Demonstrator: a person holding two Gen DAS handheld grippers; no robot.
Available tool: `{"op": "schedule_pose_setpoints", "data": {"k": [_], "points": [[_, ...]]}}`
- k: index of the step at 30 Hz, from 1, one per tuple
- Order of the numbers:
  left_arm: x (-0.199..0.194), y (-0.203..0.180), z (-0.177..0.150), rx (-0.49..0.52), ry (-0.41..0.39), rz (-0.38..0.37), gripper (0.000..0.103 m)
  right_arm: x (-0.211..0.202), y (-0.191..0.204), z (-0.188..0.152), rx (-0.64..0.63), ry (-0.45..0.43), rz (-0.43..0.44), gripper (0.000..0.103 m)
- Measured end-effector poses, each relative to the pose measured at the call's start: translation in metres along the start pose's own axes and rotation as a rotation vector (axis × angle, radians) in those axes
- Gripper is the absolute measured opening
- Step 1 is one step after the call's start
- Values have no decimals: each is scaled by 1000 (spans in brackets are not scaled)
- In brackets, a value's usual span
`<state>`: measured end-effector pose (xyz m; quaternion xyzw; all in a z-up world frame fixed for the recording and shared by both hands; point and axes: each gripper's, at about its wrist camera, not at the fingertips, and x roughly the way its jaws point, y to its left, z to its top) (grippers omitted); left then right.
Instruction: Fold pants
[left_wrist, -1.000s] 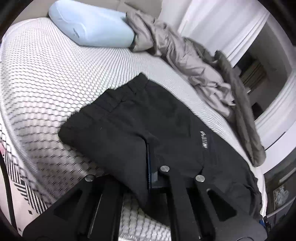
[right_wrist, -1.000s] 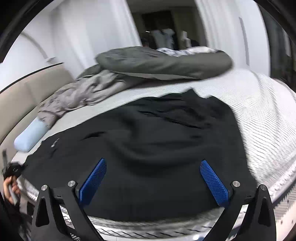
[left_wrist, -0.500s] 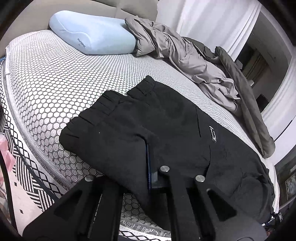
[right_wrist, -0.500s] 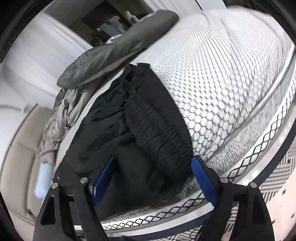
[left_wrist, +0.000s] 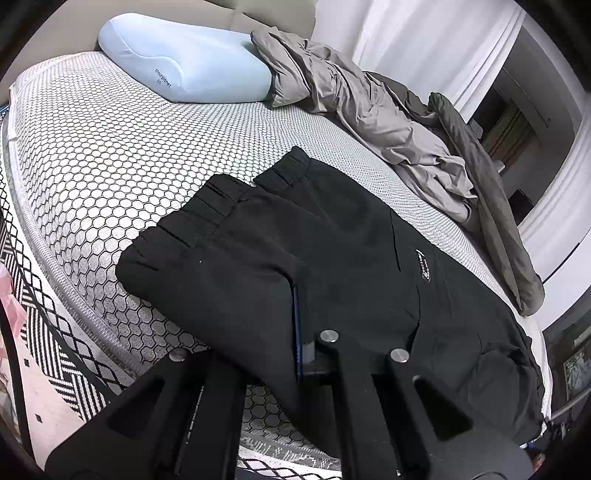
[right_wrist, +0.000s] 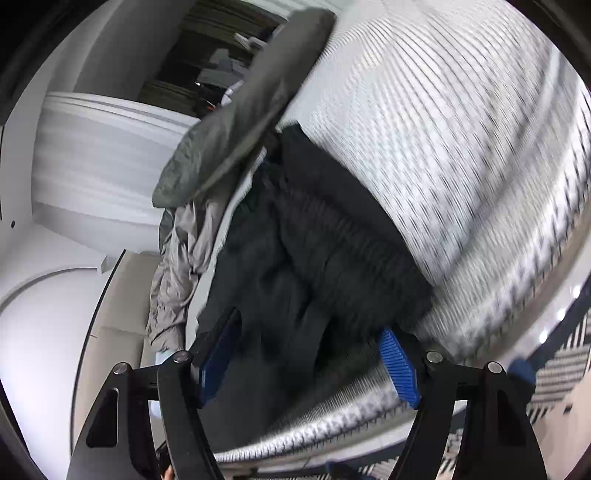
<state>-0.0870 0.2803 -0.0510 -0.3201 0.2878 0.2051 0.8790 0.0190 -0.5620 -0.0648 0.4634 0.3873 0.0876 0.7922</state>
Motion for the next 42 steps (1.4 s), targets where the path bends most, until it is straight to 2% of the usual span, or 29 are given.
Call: {"op": "schedule_pose_setpoints", "data": {"k": [1, 2, 3, 5, 8, 10, 11, 13, 17, 20, 23, 24, 29, 33, 36, 42], "points": [[0, 0, 0, 1, 0, 0, 2, 1, 8, 5, -22, -15, -21, 54], [0, 0, 0, 0, 0, -4, 2, 1, 12, 7, -33, -23, -47, 35], [0, 0, 0, 1, 0, -11, 2, 1, 19, 8, -50, -46, -79, 23], [-6, -1, 0, -1, -10, -29, 2, -7, 39, 5, -154, -106, -133, 16], [-18, 5, -5, 11, -19, -54, 2, -24, 50, -5, -252, -153, -192, 15], [-7, 18, -13, -25, 50, -59, 2, -11, 28, -4, -226, -73, -316, 15], [-2, 23, -14, -45, 77, -62, 2, -2, 13, -4, -164, -24, -325, 16], [-2, 25, -12, -56, 70, -79, 2, 1, 7, -3, -118, -10, -293, 16], [-8, 26, -11, -68, 31, -87, 2, -11, 24, 0, -158, -79, -233, 16], [-16, 30, -9, -82, 9, -103, 1, -25, 20, -3, -146, -99, -207, 9], [-30, 31, -7, -94, -18, -113, 1, -52, 12, -11, -148, -112, -192, 8], [-35, 30, -7, -91, -25, -111, 1, -46, 22, -12, -160, -117, -198, 8], [-52, 23, 1, -73, -55, -110, 1, -68, 34, -13, -207, -158, -179, 8], [-47, 5, 29, -56, -61, -113, 1, -71, 76, 2, -267, -220, -171, 8], [-33, -18, 59, -34, -60, -110, 1, -58, 106, 24, -296, -267, -180, 8], [20, -74, 128, 39, -48, -46, 1, 8, 157, 91, -329, -301, -194, 8]]}}
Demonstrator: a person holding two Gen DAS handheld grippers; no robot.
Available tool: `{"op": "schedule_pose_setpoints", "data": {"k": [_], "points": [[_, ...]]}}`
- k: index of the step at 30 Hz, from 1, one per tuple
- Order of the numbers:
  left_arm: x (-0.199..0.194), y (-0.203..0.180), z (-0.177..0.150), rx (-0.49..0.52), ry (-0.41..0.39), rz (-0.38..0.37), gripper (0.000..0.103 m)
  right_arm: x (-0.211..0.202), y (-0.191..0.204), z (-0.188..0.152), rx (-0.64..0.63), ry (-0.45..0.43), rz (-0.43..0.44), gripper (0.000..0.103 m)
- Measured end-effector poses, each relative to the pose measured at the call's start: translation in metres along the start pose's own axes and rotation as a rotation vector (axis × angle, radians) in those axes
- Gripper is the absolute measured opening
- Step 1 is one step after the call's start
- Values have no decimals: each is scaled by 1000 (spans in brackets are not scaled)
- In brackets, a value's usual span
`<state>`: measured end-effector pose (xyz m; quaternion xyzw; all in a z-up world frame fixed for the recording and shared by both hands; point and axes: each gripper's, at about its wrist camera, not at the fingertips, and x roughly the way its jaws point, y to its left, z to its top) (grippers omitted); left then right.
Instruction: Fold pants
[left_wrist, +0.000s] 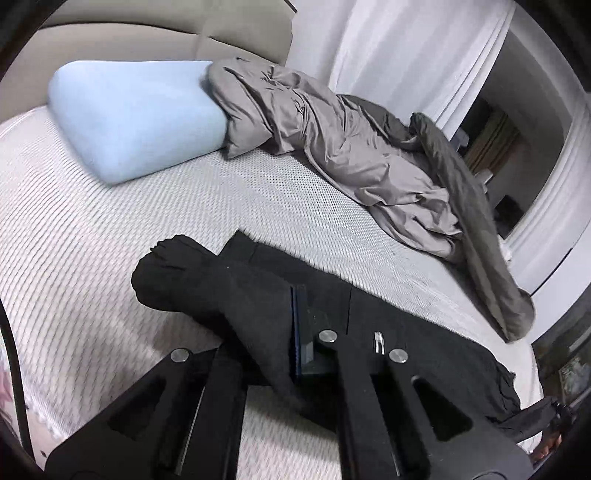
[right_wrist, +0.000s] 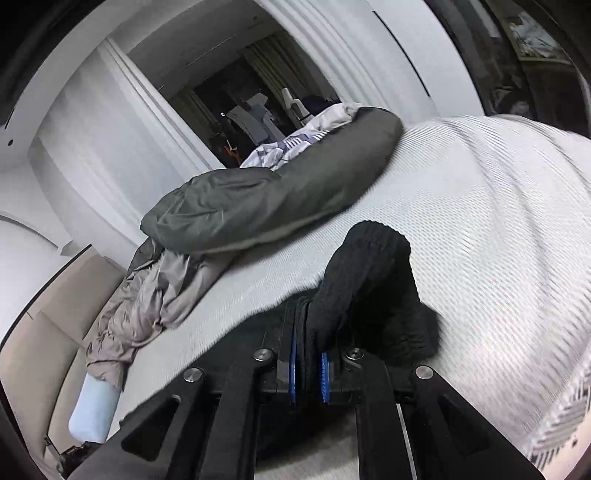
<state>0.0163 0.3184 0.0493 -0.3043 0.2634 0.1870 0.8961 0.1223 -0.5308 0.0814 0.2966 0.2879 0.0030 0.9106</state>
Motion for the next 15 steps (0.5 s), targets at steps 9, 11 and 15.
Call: {"op": "schedule_pose_setpoints", "data": {"k": [9, 11, 15], "points": [[159, -30, 63, 13, 175, 81, 36, 175, 49, 58, -73, 108, -187, 43], [180, -26, 65, 7, 221, 80, 36, 199, 48, 58, -57, 142, -207, 46], [180, -20, 65, 10, 228, 71, 50, 197, 56, 45, -105, 121, -193, 57]]}}
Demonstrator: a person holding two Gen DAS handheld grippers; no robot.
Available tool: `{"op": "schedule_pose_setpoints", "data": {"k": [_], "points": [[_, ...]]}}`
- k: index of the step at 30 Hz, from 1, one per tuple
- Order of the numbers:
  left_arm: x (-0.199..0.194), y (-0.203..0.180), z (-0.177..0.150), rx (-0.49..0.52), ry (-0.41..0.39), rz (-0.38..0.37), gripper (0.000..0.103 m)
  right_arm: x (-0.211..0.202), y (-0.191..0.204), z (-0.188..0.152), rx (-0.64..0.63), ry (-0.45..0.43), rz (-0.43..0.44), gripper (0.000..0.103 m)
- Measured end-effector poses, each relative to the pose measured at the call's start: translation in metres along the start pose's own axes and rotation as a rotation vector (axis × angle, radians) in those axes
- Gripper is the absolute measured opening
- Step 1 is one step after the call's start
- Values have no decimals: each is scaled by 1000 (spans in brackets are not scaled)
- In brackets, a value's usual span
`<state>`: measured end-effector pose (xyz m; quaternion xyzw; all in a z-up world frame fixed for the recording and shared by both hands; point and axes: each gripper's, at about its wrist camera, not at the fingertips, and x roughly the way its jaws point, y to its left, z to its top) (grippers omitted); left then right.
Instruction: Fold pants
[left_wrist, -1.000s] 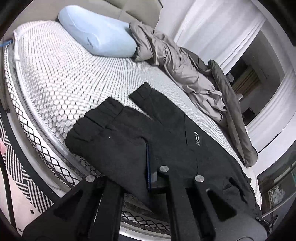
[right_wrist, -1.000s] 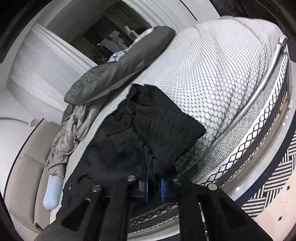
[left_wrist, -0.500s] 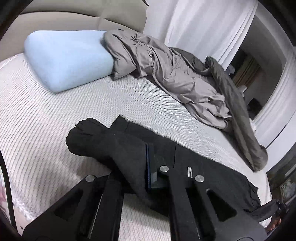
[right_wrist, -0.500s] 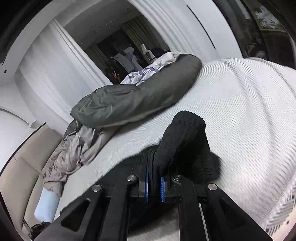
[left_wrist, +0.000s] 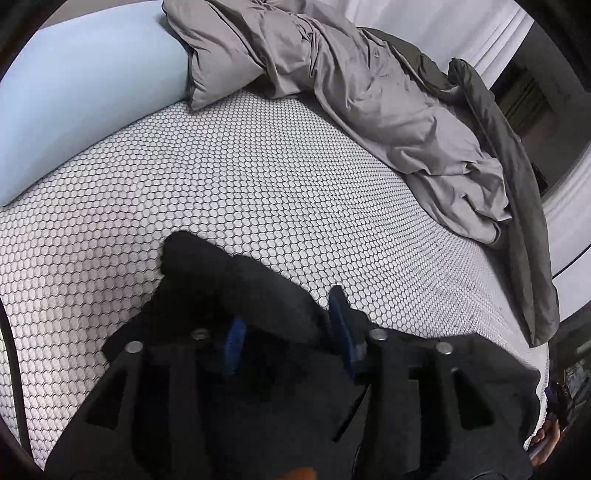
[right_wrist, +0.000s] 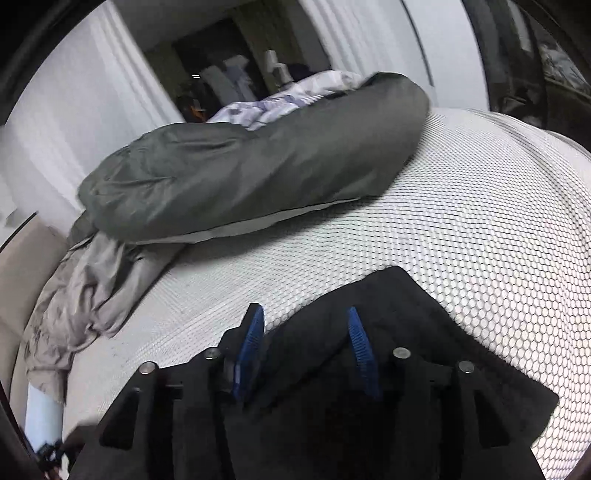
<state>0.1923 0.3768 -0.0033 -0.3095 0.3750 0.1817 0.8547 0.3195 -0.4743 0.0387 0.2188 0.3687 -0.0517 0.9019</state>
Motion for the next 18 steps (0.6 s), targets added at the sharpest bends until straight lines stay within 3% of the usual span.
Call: {"op": "schedule_pose_setpoints", "data": {"k": [2, 3, 9, 13, 17, 18], "points": [[-17, 2, 0, 20, -58, 75, 84, -15, -1, -9, -25, -31, 14, 61], [-22, 5, 0, 19, -83, 88, 86, -23, -4, -13, -21, -43, 22, 65], [-74, 19, -24, -23, -105, 30, 86, -74, -16, -43, -27, -55, 75, 79], [-78, 25, -68, -92, -35, -65, 85, -104, -24, -70, -15, -43, 147, 86], [-52, 25, -101, -168, 93, -137, 57, -121, -31, -93, 6, -27, 204, 86], [-45, 24, -102, -170, 109, -140, 55, -123, -33, -99, 14, -24, 211, 86]]}}
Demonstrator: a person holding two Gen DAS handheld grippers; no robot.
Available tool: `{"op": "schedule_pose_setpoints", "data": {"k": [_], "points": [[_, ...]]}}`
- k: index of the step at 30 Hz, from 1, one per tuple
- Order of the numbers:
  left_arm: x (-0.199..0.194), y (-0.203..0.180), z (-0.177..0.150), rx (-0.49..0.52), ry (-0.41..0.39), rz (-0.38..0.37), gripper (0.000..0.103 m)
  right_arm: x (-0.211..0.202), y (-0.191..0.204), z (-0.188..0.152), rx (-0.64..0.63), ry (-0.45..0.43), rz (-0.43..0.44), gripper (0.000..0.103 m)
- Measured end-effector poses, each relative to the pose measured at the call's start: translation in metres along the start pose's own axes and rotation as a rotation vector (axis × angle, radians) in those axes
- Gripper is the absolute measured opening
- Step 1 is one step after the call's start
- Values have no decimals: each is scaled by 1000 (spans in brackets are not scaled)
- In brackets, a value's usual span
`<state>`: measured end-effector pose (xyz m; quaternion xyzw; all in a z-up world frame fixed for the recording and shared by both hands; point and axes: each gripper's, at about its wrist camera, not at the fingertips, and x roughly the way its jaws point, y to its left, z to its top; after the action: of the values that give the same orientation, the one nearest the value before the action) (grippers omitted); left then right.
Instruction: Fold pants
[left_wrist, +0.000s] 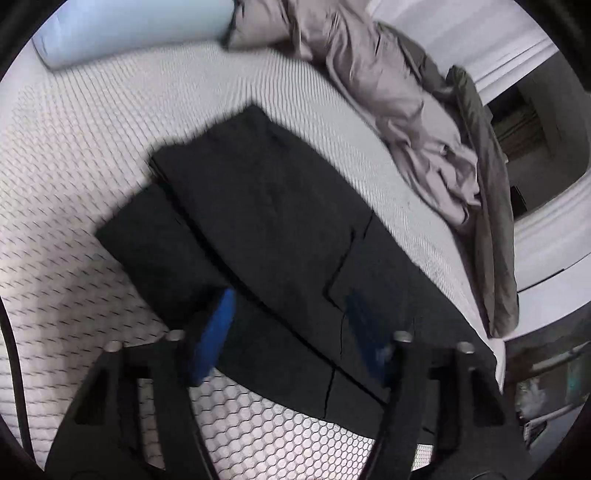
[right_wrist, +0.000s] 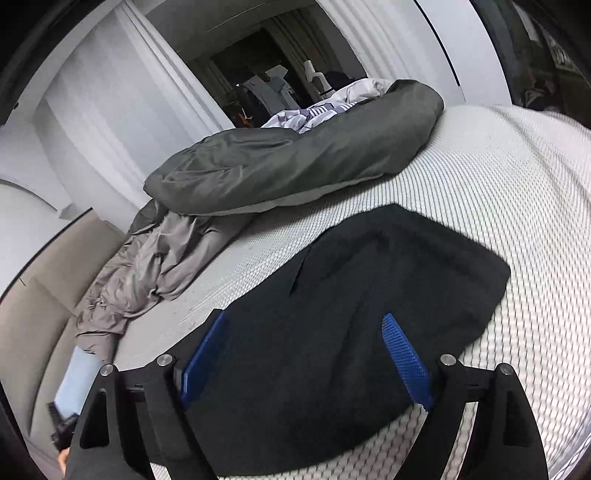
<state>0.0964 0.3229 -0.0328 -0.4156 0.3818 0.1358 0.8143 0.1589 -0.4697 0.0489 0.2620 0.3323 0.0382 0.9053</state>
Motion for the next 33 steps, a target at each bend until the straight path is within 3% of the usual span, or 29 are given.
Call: {"op": "schedule_pose_setpoints", "data": {"k": [3, 4, 5, 7, 11, 13, 16, 18, 21, 24, 26, 29, 33], "points": [[23, 1, 1, -4, 4, 27, 52, 2, -6, -10, 11, 24, 14, 86], [30, 2, 3, -15, -3, 38, 40, 4, -8, -12, 11, 33, 10, 86], [31, 3, 4, -26, -29, 57, 16, 5, -9, -13, 9, 40, 5, 86], [25, 8, 2, -49, -66, 40, 0, 6, -11, -13, -1, 39, -7, 86], [-17, 7, -16, 7, -152, 28, 0, 5, -11, -11, -17, 22, -24, 86], [-26, 15, -22, 7, -140, 40, 0, 4, -8, -10, -30, 12, -25, 86], [-10, 29, -24, 0, -92, 104, 0, 4, -7, -12, -58, 17, -34, 86], [-4, 37, -25, -18, -76, 95, 0, 7, -7, -13, -68, 31, -44, 86], [-26, 34, -29, -15, -110, 78, 0, 4, -10, -14, -56, 31, -44, 86], [-55, 42, -39, -17, -140, 44, 9, -2, -11, -14, -61, 14, -48, 86], [-67, 47, -51, -38, -152, 25, 31, -3, -12, -13, -60, 12, -50, 87], [-67, 50, -64, -69, -90, -25, 34, -3, -15, -13, -47, 19, -42, 87], [-30, 41, -65, -87, -9, -38, 34, -2, -16, -13, -25, 32, -32, 86]]}}
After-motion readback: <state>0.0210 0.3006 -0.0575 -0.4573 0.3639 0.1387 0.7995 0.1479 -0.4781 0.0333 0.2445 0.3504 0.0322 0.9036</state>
